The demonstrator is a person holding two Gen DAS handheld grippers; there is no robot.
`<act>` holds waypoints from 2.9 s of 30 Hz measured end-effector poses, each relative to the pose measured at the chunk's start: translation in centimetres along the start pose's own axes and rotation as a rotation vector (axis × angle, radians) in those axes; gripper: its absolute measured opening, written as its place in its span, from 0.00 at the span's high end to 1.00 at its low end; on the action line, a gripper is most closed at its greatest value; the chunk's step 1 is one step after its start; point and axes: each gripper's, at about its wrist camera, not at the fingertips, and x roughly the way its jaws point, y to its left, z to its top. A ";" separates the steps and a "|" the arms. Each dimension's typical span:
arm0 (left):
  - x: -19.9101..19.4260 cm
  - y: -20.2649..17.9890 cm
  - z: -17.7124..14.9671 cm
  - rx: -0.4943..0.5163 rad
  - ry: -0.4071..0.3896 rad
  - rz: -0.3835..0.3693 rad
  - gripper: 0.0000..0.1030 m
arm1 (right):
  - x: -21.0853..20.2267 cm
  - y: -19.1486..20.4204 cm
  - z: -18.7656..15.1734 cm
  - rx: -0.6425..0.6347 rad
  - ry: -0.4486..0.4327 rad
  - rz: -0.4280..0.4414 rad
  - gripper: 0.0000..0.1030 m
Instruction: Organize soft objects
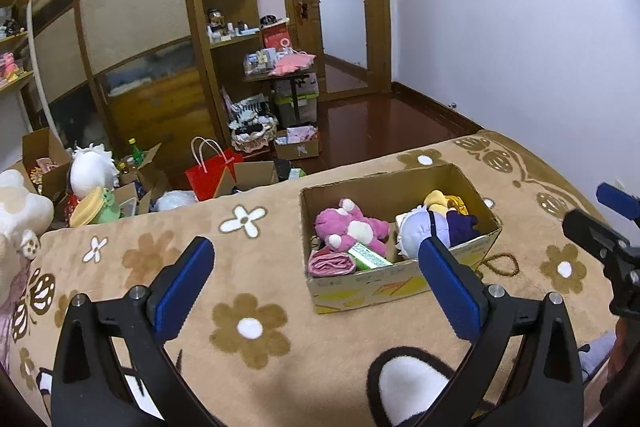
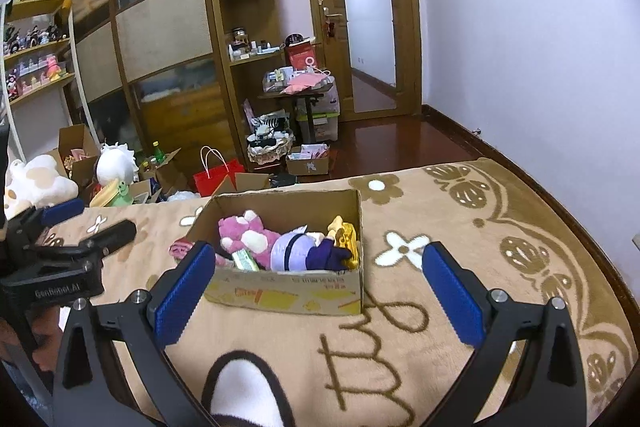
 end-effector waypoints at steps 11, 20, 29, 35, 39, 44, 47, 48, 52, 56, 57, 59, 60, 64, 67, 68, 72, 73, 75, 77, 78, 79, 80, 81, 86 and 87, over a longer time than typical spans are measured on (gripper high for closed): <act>-2.5 0.3 -1.8 -0.002 -0.014 0.026 0.01 | -2.4 -0.2 -1.1 0.005 -0.012 -0.018 0.00; -3.4 -0.4 -2.4 0.028 -0.064 0.062 0.01 | -2.5 -1.3 -2.4 0.045 0.006 -0.041 0.00; -3.0 -0.4 -2.7 0.016 -0.066 0.057 0.01 | -2.5 -1.5 -2.5 0.041 0.006 -0.047 0.00; -2.5 -0.4 -2.8 0.024 -0.061 0.052 0.01 | -2.3 -1.6 -2.5 0.039 0.009 -0.052 0.00; -2.1 -0.4 -2.8 0.022 -0.054 0.047 0.01 | -1.7 -2.0 -2.6 0.036 0.011 -0.060 0.00; -1.5 -0.4 -2.9 0.022 -0.046 0.054 0.01 | -1.6 -1.9 -2.7 0.035 0.015 -0.060 0.00; -1.5 -0.4 -2.9 0.021 -0.046 0.054 0.01 | -1.6 -2.0 -2.7 0.036 0.014 -0.060 0.00; -1.5 -0.4 -2.9 0.022 -0.047 0.054 0.01 | -1.6 -1.9 -2.6 0.035 0.014 -0.062 0.00; -1.4 -0.4 -2.9 0.022 -0.052 0.061 0.01 | -1.4 -1.9 -2.7 0.036 0.012 -0.061 0.00; -1.4 -0.4 -2.9 0.019 -0.053 0.060 0.01 | -1.4 -2.0 -2.6 0.035 0.013 -0.060 0.00; -1.5 -0.5 -2.9 0.020 -0.055 0.063 0.01 | -1.3 -2.0 -2.6 0.034 0.013 -0.061 0.00; -1.5 -0.4 -2.9 0.021 -0.059 0.064 0.01 | -1.4 -2.0 -2.6 0.035 0.012 -0.060 0.00; -1.5 -0.4 -2.9 0.023 -0.058 0.056 0.01 | -1.4 -2.0 -2.6 0.035 0.011 -0.060 0.00; -1.6 -0.6 -2.8 0.027 -0.058 0.058 0.01 | -1.3 -2.0 -2.7 0.035 0.013 -0.062 0.00; -1.6 -0.6 -2.8 0.026 -0.057 0.058 0.01 | -1.3 -2.0 -2.6 0.035 0.012 -0.062 0.00; -1.6 -0.6 -2.8 0.026 -0.058 0.059 0.01 | -1.4 -1.9 -2.7 0.035 0.013 -0.061 0.00; -1.7 -0.6 -2.9 0.026 -0.058 0.061 0.01 | -1.4 -2.0 -2.7 0.033 0.013 -0.060 0.00; -1.6 -0.6 -2.9 0.026 -0.057 0.061 0.01 | -1.3 -2.0 -2.7 0.031 0.013 -0.061 0.00; -1.7 -0.6 -2.9 0.025 -0.058 0.059 0.01 | -1.5 -1.9 -2.7 0.034 0.012 -0.061 0.00; -1.7 -0.6 -2.9 0.024 -0.055 0.055 0.01 | -1.4 -1.9 -2.7 0.034 0.012 -0.061 0.00; -1.7 -0.6 -2.9 0.023 -0.054 0.055 0.01 | -1.4 -2.0 -2.7 0.034 0.012 -0.061 0.00; -1.7 -0.6 -2.9 0.024 -0.054 0.056 0.01 | -1.4 -1.9 -2.7 0.033 0.012 -0.061 0.00; -1.7 -0.6 -2.9 0.024 -0.054 0.055 0.01 | -1.4 -1.9 -2.7 0.034 0.012 -0.061 0.00; -1.7 -0.6 -2.9 0.023 -0.054 0.055 0.01 | -1.3 -2.0 -2.7 0.034 0.012 -0.061 0.00; -1.6 -0.6 -2.9 0.027 -0.054 0.055 0.01 | -1.5 -1.9 -2.7 0.033 0.012 -0.061 0.00; -1.6 -0.7 -3.0 0.029 -0.053 0.056 0.01 | -1.5 -1.9 -2.6 0.033 0.011 -0.062 0.00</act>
